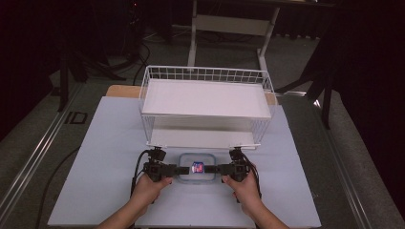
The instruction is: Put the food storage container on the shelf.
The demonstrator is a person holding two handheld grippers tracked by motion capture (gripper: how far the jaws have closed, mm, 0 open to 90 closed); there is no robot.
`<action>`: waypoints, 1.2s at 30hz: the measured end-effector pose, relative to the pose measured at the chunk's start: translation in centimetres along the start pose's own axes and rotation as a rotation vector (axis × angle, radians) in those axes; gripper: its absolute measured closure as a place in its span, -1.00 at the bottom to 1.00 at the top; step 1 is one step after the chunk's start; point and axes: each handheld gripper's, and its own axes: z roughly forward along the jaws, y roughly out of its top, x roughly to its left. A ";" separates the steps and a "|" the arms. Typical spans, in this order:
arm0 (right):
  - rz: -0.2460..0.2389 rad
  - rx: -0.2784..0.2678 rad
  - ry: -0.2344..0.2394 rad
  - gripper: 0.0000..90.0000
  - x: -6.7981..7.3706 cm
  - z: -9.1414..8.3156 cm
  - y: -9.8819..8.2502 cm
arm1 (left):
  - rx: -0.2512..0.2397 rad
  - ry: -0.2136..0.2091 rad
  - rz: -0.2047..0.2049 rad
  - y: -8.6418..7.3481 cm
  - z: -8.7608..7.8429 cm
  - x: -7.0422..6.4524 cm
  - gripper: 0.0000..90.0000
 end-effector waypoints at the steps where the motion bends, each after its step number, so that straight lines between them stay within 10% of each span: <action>1: -0.009 0.000 -0.009 -0.08 0.2 -0.1 -0.1 | 0.000 0.009 0.004 -0.1 -0.1 -0.2 -0.05; 9: -0.056 -0.038 -0.044 -0.07 1.3 -0.7 -0.9 | 0.014 0.062 0.037 -0.4 -0.5 -1.6 0.01; 20: -0.100 -0.140 -0.058 -0.08 1.7 -2.9 1.8 | -0.104 0.050 0.102 2.9 -1.1 -2.8 0.04; 36: -0.106 -0.204 -0.077 -0.08 -0.8 -1.4 4.6 | -0.171 0.061 0.135 5.8 1.2 -0.6 0.03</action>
